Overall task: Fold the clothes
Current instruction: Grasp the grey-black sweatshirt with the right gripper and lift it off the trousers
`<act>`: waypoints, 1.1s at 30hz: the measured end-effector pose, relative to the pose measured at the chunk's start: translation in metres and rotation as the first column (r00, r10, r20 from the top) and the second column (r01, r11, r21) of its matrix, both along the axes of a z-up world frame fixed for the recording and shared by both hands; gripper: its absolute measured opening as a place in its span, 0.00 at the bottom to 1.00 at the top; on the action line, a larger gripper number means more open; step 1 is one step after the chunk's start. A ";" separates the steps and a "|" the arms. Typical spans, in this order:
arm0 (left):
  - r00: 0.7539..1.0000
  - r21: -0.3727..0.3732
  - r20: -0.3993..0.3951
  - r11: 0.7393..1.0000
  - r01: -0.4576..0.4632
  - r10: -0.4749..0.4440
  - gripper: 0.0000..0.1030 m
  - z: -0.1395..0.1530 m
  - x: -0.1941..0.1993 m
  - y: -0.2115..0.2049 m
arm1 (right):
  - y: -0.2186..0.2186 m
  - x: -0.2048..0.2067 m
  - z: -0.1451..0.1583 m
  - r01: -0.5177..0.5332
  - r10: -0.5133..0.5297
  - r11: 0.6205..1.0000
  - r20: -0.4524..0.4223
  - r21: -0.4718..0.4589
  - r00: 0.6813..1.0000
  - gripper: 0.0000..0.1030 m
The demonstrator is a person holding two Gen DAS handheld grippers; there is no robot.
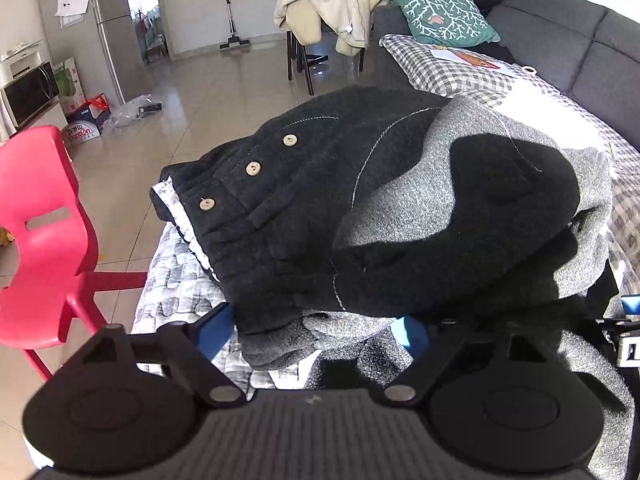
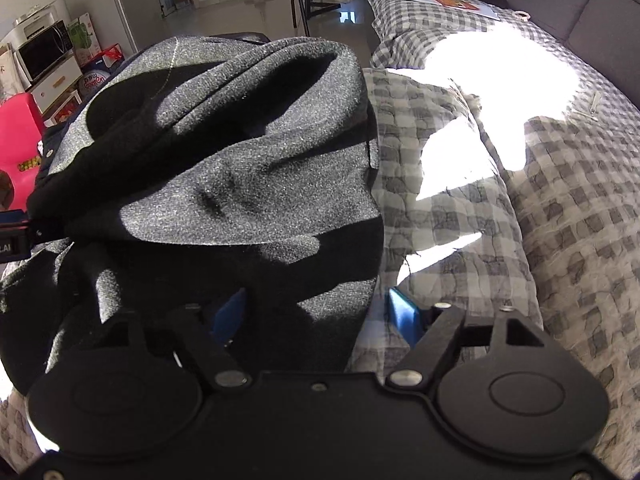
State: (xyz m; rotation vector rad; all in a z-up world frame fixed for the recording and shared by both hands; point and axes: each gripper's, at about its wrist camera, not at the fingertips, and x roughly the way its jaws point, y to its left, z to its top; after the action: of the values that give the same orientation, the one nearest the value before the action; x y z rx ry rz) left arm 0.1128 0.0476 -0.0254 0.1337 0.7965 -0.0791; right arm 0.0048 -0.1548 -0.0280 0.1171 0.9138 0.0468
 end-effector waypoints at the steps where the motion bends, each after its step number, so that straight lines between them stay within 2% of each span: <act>1: 1.000 0.001 0.014 1.000 -0.001 0.001 0.65 0.003 0.000 0.000 | 0.000 -0.002 0.002 -0.007 0.007 1.000 0.014 0.004 1.000 0.35; 2: 1.000 0.003 0.025 1.000 -0.002 0.002 0.57 0.005 -0.001 -0.001 | 0.001 -0.004 0.004 -0.014 0.013 1.000 0.028 0.007 1.000 0.24; 3: 0.999 0.001 0.040 1.000 -0.003 0.003 0.46 0.008 -0.002 0.000 | 0.002 -0.007 0.008 -0.021 0.021 1.000 0.044 0.000 0.999 0.20; 5: 0.998 -0.017 0.060 1.000 -0.008 0.009 0.36 0.015 -0.005 0.003 | 0.003 -0.012 0.015 -0.027 0.027 1.000 0.078 -0.002 0.997 0.07; 7: 0.997 -0.058 0.076 0.998 -0.020 0.025 0.28 0.022 -0.006 0.011 | 0.003 -0.020 0.027 -0.009 0.014 0.999 0.134 -0.038 0.991 0.08; 9: 0.994 -0.090 0.100 0.995 -0.044 0.053 0.21 0.030 -0.009 0.021 | -0.002 -0.019 0.037 0.002 0.004 0.999 0.175 -0.032 0.985 0.07; 13: 0.983 -0.126 0.152 0.988 -0.089 0.108 0.16 0.045 -0.018 0.039 | -0.013 -0.030 0.061 0.024 -0.022 1.000 0.266 -0.007 0.964 0.07; 14: 0.979 -0.130 0.164 0.987 -0.096 0.117 0.07 0.049 -0.021 0.042 | -0.015 -0.032 0.066 0.029 -0.028 1.000 0.286 -0.002 0.958 0.07; 15: 0.976 -0.134 0.172 0.985 -0.110 0.132 0.03 0.052 -0.023 0.046 | -0.017 -0.037 0.076 0.033 -0.035 0.999 0.317 0.010 0.948 0.07; 20: 0.970 -0.152 0.182 0.979 -0.135 0.162 0.03 0.059 -0.028 0.057 | -0.014 -0.048 0.099 -0.001 -0.004 1.000 0.405 0.013 0.914 0.07; 25: 0.975 -0.197 0.195 0.978 -0.068 0.107 0.09 0.065 -0.042 0.056 | 0.012 -0.069 0.114 -0.152 0.128 0.988 0.437 0.022 0.890 0.07; 26: 0.975 -0.211 0.201 0.976 -0.049 0.093 0.16 0.067 -0.044 0.056 | 0.015 -0.070 0.114 -0.184 0.153 0.983 0.431 0.030 0.889 0.07; 27: 0.975 -0.230 0.208 0.973 -0.029 0.078 0.30 0.070 -0.046 0.058 | 0.018 -0.072 0.114 -0.215 0.178 0.976 0.425 0.039 0.887 0.07; 28: 0.974 -0.250 0.217 0.968 -0.011 0.067 0.37 0.073 -0.049 0.059 | 0.022 -0.073 0.113 -0.245 0.203 0.968 0.420 0.048 0.885 0.07; 29: 0.973 -0.265 0.222 0.964 0.002 0.059 0.48 0.074 -0.051 0.060 | 0.026 -0.075 0.113 -0.273 0.226 0.960 0.414 0.057 0.882 0.07; 30: 0.974 -0.282 0.223 0.959 0.026 0.039 0.53 0.075 -0.052 0.060 | 0.039 -0.082 0.112 -0.290 0.241 0.955 0.405 0.063 0.882 0.07; 33: 0.982 -0.354 0.187 0.930 0.096 -0.030 0.56 0.074 -0.050 0.056 | 0.056 -0.081 0.107 -0.357 0.306 0.930 0.357 0.086 0.883 0.07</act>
State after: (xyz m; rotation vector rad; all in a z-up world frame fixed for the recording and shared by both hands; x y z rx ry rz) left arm 0.0633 0.1035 0.0490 -0.1825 0.5860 -0.2705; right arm -0.0758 -0.0987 0.0785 0.0860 0.5751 0.4459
